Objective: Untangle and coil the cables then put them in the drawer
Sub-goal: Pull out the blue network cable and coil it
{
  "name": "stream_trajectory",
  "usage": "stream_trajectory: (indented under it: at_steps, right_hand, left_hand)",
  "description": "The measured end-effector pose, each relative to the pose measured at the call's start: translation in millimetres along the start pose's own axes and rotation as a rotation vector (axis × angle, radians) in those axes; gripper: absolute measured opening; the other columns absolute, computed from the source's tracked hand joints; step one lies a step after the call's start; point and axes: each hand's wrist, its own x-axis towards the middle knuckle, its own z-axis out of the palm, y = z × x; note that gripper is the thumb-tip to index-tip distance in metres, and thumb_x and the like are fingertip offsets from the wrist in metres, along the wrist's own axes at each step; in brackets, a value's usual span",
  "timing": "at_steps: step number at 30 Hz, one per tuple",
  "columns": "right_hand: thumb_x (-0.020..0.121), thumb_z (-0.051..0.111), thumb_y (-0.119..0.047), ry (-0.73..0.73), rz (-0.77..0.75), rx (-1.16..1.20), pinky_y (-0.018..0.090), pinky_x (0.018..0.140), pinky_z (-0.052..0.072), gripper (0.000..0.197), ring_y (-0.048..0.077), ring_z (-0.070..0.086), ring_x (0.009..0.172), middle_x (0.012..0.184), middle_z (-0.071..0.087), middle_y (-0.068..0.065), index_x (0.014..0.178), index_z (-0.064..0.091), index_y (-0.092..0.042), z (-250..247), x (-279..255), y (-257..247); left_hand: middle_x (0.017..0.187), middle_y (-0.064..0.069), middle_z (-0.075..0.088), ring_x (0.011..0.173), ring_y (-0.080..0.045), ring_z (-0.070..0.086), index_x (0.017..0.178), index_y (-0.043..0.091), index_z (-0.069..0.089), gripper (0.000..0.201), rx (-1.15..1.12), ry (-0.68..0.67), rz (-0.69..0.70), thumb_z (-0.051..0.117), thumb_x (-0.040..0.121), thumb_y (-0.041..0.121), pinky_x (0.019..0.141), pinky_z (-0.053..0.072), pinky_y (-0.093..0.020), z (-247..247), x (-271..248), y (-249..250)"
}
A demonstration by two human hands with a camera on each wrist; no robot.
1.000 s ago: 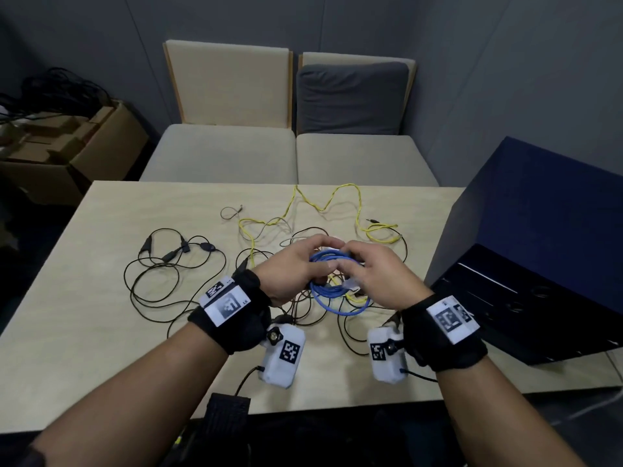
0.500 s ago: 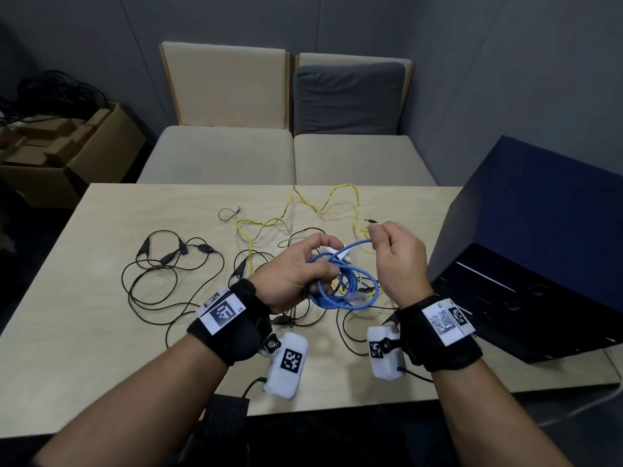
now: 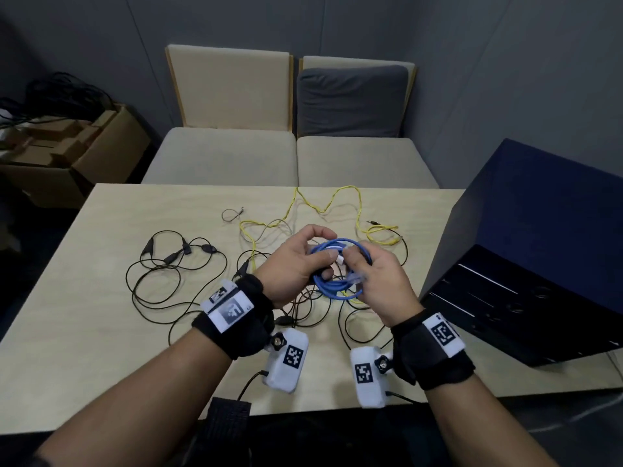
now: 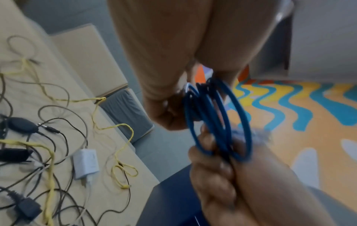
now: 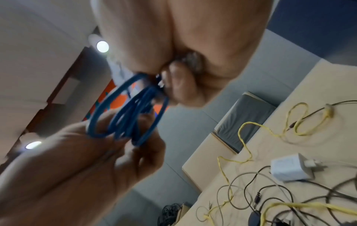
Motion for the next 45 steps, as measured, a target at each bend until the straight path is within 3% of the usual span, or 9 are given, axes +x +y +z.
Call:
stream_trajectory:
  at_steps: [5,9,13,21,26,30,32,36,45]
  right_hand:
    - [0.098,0.052,-0.029,0.295,-0.153,-0.273,0.021,0.049,0.030,0.035,0.006,0.036,0.051,0.053,0.044,-0.007,0.068,0.051,-0.011,12,4,-1]
    - [0.097,0.051,-0.039,0.153,-0.168,-0.195,0.022,0.049,0.031,0.039,0.008,0.035,0.053,0.056,0.040,-0.006,0.066,0.048,-0.015,14,5,-3]
    - [0.092,0.051,-0.043,-0.011,-0.193,-0.161,0.015,0.045,0.032,0.032,0.002,0.039,0.046,0.051,0.045,-0.013,0.069,0.057,-0.021,-8,6,-1]
    - [0.100,0.049,-0.017,0.162,-0.045,0.109,0.014,0.037,0.022,0.041,0.008,0.023,0.039,0.050,0.028,-0.003,0.058,0.046,-0.020,-41,7,2]
    - [0.094,0.053,-0.046,-0.027,-0.005,0.177,0.014,0.039,0.016,0.032,0.006,0.019,0.041,0.062,0.040,0.001,0.094,0.059,-0.015,-38,0,-2]
    - [0.057,0.069,-0.078,-0.264,-0.001,0.098,0.023,0.041,0.038,0.089,0.012,0.043,0.045,0.093,0.061,0.014,0.118,0.056,-0.015,-23,1,-3]
    - [0.062,0.068,-0.073,-0.329,-0.004,0.036,0.024,0.051,0.046,0.082,0.013,0.058,0.062,0.095,0.066,0.005,0.117,0.059,-0.012,-20,1,-8]
    - [0.091,0.063,-0.023,-0.314,-0.038,-0.241,0.014,0.062,0.042,0.008,-0.004,0.059,0.065,0.071,0.068,-0.012,0.096,0.059,-0.022,-5,0,-20]
    - [0.099,0.047,-0.023,0.124,-0.206,-0.574,0.028,0.053,0.026,0.021,0.020,0.044,0.060,0.063,0.049,0.000,0.079,0.048,-0.014,15,9,-11]
  left_hand:
    - [0.069,0.001,0.056,0.062,-0.010,0.053,0.121,0.020,0.050,0.027,0.117,0.233,0.192,0.050,0.097,0.008,0.062,0.047,-0.022,20,-4,-8]
    - [0.050,0.009,0.038,0.044,-0.008,0.032,0.100,0.010,0.057,0.013,-0.044,0.415,0.215,0.044,0.100,0.010,0.046,0.038,-0.021,24,6,-1]
    - [0.050,0.003,0.036,0.039,-0.007,0.027,0.092,0.007,0.062,0.014,-0.154,0.306,0.173,0.049,0.096,0.006,0.041,0.037,-0.021,15,3,5]
    - [0.063,0.000,0.053,0.040,-0.005,0.032,0.090,0.001,0.062,0.008,-0.371,0.222,0.069,0.054,0.089,0.003,0.040,0.040,-0.017,9,-3,5]
    - [0.061,0.001,0.048,0.040,-0.005,0.032,0.089,0.004,0.059,0.013,-0.204,0.216,0.089,0.049,0.096,0.007,0.038,0.034,-0.015,9,2,12]
    - [0.056,0.005,0.049,0.040,-0.007,0.032,0.096,0.009,0.060,0.008,-0.023,0.147,0.107,0.053,0.095,0.011,0.037,0.033,-0.017,9,5,13]
    - [0.056,0.002,0.052,0.039,-0.009,0.035,0.104,0.012,0.060,0.013,0.090,0.049,0.074,0.060,0.091,0.013,0.038,0.033,-0.018,9,4,11]
    - [0.057,-0.003,0.056,0.040,-0.014,0.042,0.106,0.013,0.057,0.017,0.197,0.115,0.061,0.063,0.090,0.014,0.040,0.037,-0.021,9,6,4]
    - [0.071,-0.001,0.055,0.063,-0.011,0.053,0.117,0.022,0.053,0.024,0.155,0.216,0.174,0.044,0.099,0.008,0.057,0.047,-0.024,13,0,-7]
